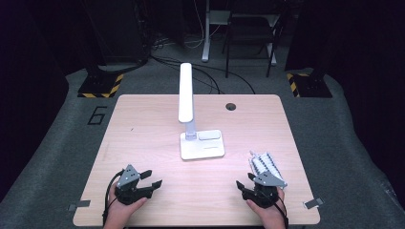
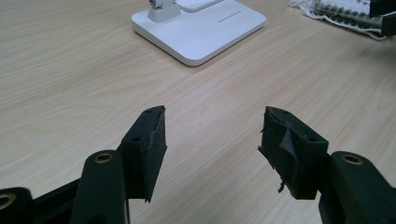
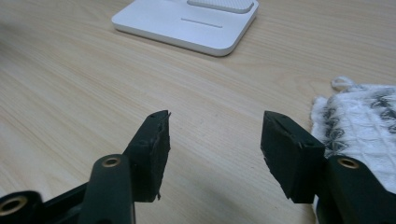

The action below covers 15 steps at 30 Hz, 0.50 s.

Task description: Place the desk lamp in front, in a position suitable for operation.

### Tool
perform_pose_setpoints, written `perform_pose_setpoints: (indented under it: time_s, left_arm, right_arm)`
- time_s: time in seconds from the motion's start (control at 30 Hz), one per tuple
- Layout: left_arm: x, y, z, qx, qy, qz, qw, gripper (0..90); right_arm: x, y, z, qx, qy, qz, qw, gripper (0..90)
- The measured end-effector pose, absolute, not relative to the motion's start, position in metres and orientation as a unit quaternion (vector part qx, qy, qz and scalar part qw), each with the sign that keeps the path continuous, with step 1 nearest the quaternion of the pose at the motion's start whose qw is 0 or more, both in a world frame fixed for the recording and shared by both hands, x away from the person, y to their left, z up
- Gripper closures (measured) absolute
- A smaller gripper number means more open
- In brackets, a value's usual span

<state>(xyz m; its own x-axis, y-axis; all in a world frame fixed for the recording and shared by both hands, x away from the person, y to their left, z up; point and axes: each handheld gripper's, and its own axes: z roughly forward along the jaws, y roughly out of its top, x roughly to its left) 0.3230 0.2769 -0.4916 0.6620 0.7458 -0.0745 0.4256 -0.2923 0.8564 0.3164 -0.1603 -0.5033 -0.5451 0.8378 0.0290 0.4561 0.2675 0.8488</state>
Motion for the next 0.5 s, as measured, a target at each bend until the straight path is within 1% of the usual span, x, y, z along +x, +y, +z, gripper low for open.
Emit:
perform_pose_setpoints:
  time_s: [0.07, 0.27, 0.3, 0.4, 0.47, 0.5]
  left_arm:
    - [0.327, 0.275, -0.492, 0.787, 0.378, 0.168, 0.458, 39.1]
    - [0.333, 0.272, -0.485, 0.788, 0.383, 0.166, 0.453, 39.2]
    - [0.334, 0.269, -0.480, 0.784, 0.381, 0.161, 0.463, 39.2]
    - [0.335, 0.265, -0.473, 0.786, 0.372, 0.161, 0.467, 39.4]
    - [0.336, 0.263, -0.472, 0.786, 0.370, 0.163, 0.469, 39.8]
    - [0.337, 0.262, -0.470, 0.787, 0.368, 0.163, 0.467, 39.7]
  right_arm:
    - [0.321, -0.157, -0.502, 0.431, 0.763, 0.438, 0.201, 39.3]
    - [0.323, -0.146, -0.492, 0.415, 0.771, 0.437, 0.206, 38.6]
    - [0.323, -0.142, -0.487, 0.406, 0.774, 0.439, 0.208, 37.2]
    - [0.324, -0.137, -0.481, 0.396, 0.781, 0.437, 0.205, 35.7]
    - [0.325, -0.136, -0.480, 0.394, 0.783, 0.435, 0.206, 36.1]
    - [0.329, -0.133, -0.478, 0.390, 0.790, 0.427, 0.207, 37.9]
